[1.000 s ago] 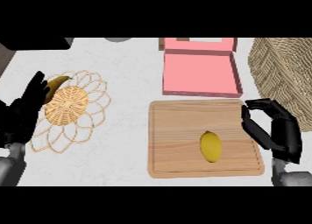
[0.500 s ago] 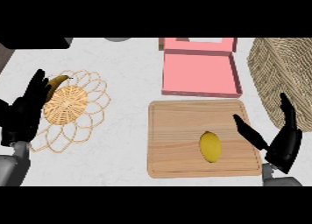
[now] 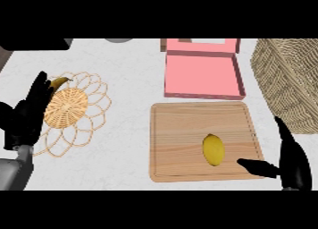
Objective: Pick the lemon from the cutting board and place it in the basket
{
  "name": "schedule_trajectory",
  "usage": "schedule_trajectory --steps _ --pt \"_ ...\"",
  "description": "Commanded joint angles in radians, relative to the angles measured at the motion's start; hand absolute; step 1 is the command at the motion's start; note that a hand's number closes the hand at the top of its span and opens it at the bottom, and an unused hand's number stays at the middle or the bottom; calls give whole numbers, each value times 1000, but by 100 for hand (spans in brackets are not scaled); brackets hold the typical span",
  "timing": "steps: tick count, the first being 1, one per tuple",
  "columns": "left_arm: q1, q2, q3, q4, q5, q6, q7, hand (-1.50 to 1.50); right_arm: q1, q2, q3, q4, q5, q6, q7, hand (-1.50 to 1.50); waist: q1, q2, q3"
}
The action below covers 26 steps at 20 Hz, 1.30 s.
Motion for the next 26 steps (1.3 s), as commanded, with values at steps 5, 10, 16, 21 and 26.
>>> schedule_trajectory --steps 5,10,16,21,26 --pt "8 -4 11 8 5 -11 3 0 -17 -110 65 -460 -27 382 542 -150 1 -3 8" --pt "-35 -18 1 -38 -20 -8 71 0 -59 -67 53 -654 -16 461 751 -150 18 4 14" --pt "4 -26 47 -22 -32 -48 12 0 25 79 133 -626 181 358 669 -150 20 6 14" --pt "-23 -99 34 54 -82 -39 -17 0 14 161 113 -416 208 298 477 -150 22 8 15" --pt "-16 -73 95 -7 -76 -96 32 0 123 187 131 -426 263 245 353 -150 20 6 15"
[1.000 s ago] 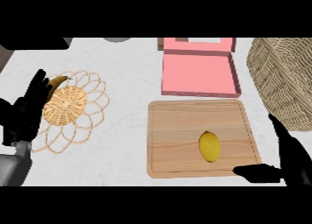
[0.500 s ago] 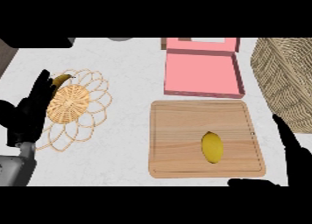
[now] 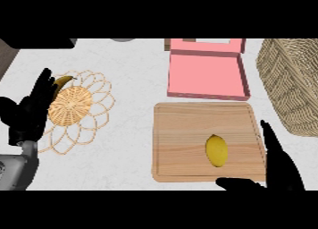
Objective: Pick the lemon from the cutting board and place it in the basket
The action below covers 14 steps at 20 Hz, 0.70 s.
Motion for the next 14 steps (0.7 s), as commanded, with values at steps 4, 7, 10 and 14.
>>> schedule_trajectory --steps 4,7,10,14 --pt "31 -37 15 -65 -50 -14 48 0 80 74 54 50 135 -112 -58 -150 0 -1 0" --pt "65 -64 31 -42 -64 -48 -25 0 11 77 0 124 113 -82 -98 -150 2 0 0" --pt "20 -59 43 -55 -73 -50 52 0 75 118 55 193 157 -194 -168 -150 0 0 0" --pt "23 -102 52 3 -103 -57 -8 0 53 121 6 278 123 -227 -240 -150 0 1 0"
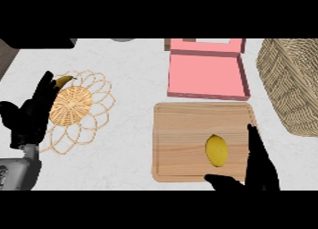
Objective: Pick the lemon from the cutting board and place it in the basket
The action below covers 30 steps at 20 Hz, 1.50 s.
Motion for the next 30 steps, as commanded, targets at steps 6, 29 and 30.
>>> schedule_trajectory --steps 6,29,30 --pt "-27 -10 66 -8 -18 -65 36 0 33 31 19 -8 35 -16 -25 -150 -1 0 0" --pt "23 -80 119 -14 -80 -111 -9 0 -104 101 -75 326 25 -41 -86 -150 2 0 0" --pt "55 -104 77 -88 -118 -80 23 0 -128 101 -88 413 22 -98 -107 -150 5 0 0"
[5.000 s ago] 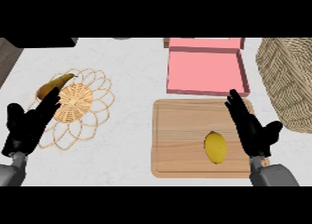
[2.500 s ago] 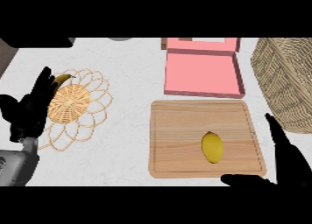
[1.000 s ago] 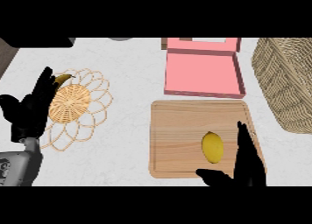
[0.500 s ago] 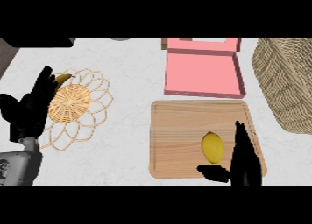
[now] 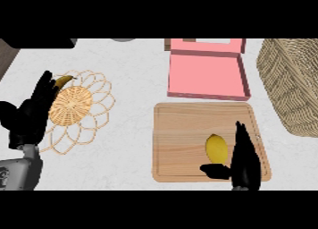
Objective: Pick the lemon from the cutting board and place it in the basket
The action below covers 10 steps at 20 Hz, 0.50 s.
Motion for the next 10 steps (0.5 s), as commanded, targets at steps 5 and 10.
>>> schedule_trajectory --steps 5,10 --pt "-37 10 43 120 3 -46 -85 0 -166 16 -7 156 -35 6 58 -150 3 3 1" --pt "-24 0 44 76 5 -34 -41 0 -34 -30 25 96 -103 131 -93 150 0 2 1"
